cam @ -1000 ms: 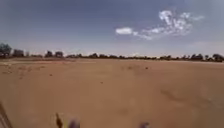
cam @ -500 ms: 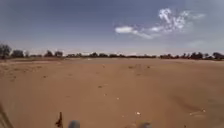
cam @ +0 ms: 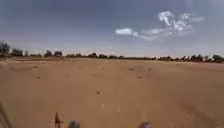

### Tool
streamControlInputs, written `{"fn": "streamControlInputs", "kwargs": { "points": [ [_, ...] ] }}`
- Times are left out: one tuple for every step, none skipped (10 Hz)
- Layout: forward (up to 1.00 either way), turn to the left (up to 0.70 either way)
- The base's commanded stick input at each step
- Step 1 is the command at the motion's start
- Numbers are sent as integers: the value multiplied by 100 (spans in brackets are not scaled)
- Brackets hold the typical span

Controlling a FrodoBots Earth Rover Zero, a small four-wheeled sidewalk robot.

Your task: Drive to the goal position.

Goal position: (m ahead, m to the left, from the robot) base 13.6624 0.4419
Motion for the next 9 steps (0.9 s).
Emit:
{"fn": "streamControlInputs", "kwargs": {
  "points": [
    [70, 0],
    [70, 0],
    [70, 0],
    [70, 0],
    [70, 0],
    [70, 0],
    [70, 0],
    [70, 0],
    [70, 0]
  ]
}}
